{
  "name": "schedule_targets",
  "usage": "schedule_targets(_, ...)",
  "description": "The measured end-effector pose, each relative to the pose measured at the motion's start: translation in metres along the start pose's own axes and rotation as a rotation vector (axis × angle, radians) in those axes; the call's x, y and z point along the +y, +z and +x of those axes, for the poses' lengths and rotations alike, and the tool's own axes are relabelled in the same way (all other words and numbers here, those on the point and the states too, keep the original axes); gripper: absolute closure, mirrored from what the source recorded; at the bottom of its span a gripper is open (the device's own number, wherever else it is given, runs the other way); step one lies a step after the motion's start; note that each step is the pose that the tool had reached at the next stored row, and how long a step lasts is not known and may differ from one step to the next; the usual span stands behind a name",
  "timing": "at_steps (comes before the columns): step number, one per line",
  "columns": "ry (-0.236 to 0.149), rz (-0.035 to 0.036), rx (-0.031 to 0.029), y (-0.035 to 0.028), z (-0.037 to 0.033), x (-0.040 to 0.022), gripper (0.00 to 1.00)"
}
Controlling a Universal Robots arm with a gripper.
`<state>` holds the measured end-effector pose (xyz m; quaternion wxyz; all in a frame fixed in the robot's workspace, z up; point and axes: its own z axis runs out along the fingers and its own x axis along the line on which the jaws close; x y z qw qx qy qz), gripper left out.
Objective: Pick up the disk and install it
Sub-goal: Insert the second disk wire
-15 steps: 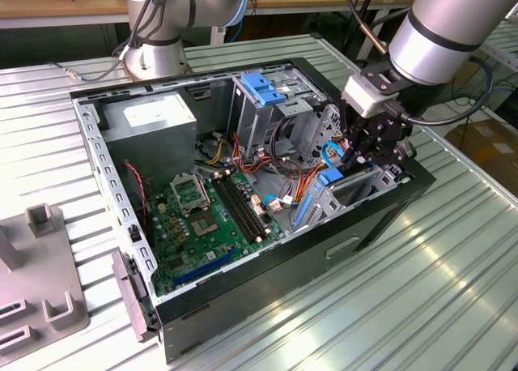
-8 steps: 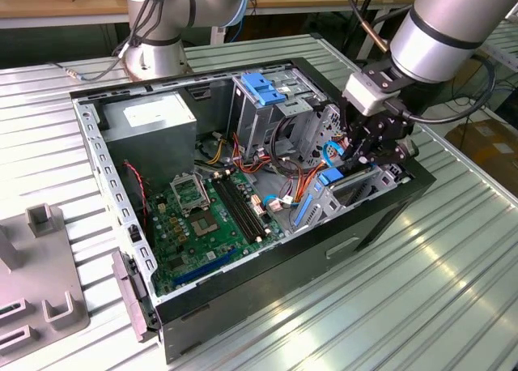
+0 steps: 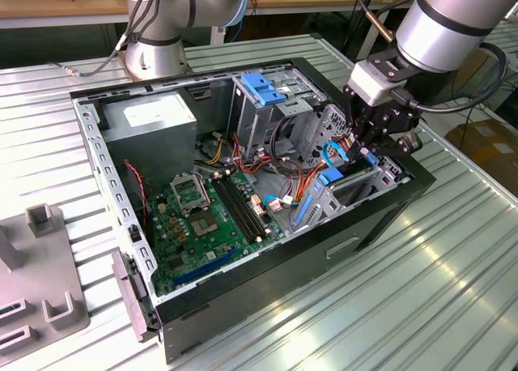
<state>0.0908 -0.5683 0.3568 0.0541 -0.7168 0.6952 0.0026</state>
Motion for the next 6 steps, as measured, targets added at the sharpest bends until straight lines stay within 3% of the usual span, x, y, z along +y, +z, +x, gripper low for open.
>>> schedule_targets(6,0.000,0.0000,0.0000,-0.0003,0.0000,0.0000,0.90)
